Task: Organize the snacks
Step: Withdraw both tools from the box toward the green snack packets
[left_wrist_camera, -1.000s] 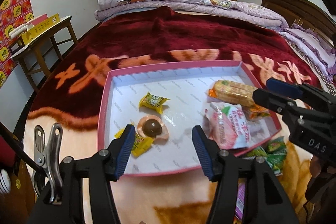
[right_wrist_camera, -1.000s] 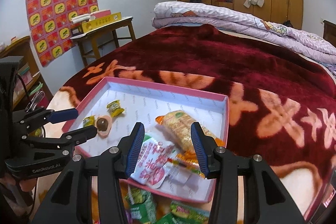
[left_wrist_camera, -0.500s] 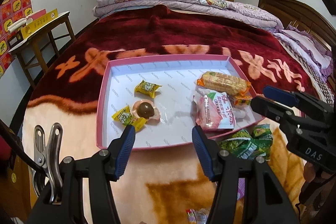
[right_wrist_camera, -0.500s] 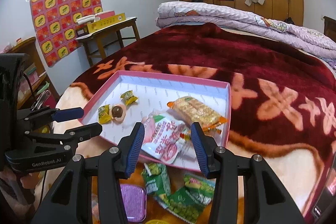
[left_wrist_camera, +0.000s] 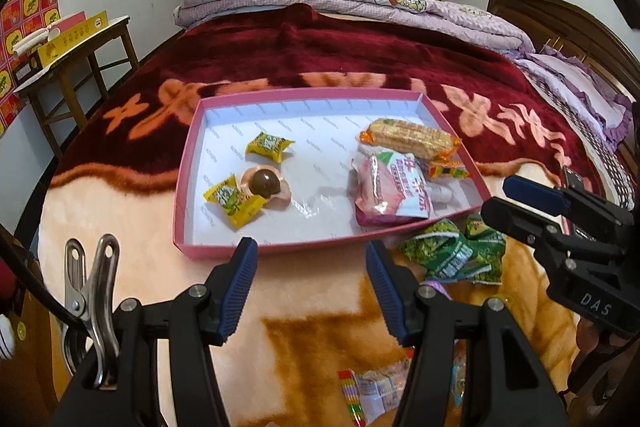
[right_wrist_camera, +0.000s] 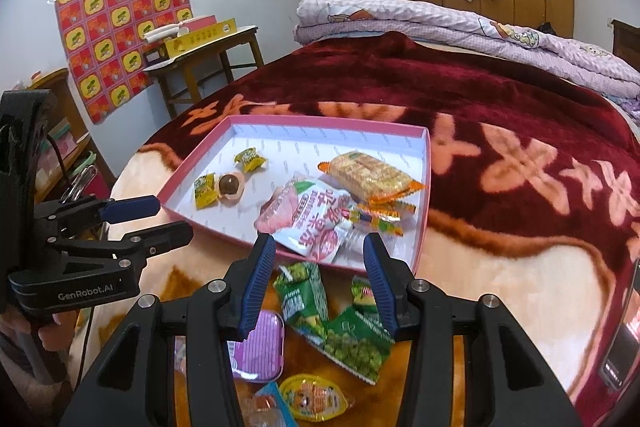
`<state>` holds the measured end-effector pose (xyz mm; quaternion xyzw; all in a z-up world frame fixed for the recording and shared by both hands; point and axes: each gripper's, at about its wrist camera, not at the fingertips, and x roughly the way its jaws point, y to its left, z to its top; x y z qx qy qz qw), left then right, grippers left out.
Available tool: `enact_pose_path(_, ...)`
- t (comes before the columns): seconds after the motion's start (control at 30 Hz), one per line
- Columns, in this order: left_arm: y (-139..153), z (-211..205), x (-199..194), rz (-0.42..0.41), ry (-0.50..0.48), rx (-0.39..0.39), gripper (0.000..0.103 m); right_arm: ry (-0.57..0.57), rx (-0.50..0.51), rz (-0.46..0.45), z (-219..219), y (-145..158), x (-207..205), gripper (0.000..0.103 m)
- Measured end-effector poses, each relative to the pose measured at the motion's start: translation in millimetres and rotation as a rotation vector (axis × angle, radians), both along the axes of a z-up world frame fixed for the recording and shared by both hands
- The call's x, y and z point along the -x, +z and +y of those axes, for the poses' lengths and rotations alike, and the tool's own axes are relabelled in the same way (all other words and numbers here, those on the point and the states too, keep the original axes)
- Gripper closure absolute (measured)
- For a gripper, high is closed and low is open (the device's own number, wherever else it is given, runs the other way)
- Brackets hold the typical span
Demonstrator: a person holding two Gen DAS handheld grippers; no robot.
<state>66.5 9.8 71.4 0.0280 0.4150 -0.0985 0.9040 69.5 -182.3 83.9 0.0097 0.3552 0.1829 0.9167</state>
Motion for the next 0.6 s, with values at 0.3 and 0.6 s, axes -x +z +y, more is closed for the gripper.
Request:
enact_pose_path(0.3,-11.8,-5.2,6.0,0.062,-0.024,0.039,0.043,-0.003,0.003,0.04,-7.9,-12.9,10.9,0.056)
enact_pose_path(0.6,-18.2,-19.9,9.9,0.093,-0.047,0.038,0.043,-0.026,0.001,0.076,-22.9,-23.4,16.4,0.056)
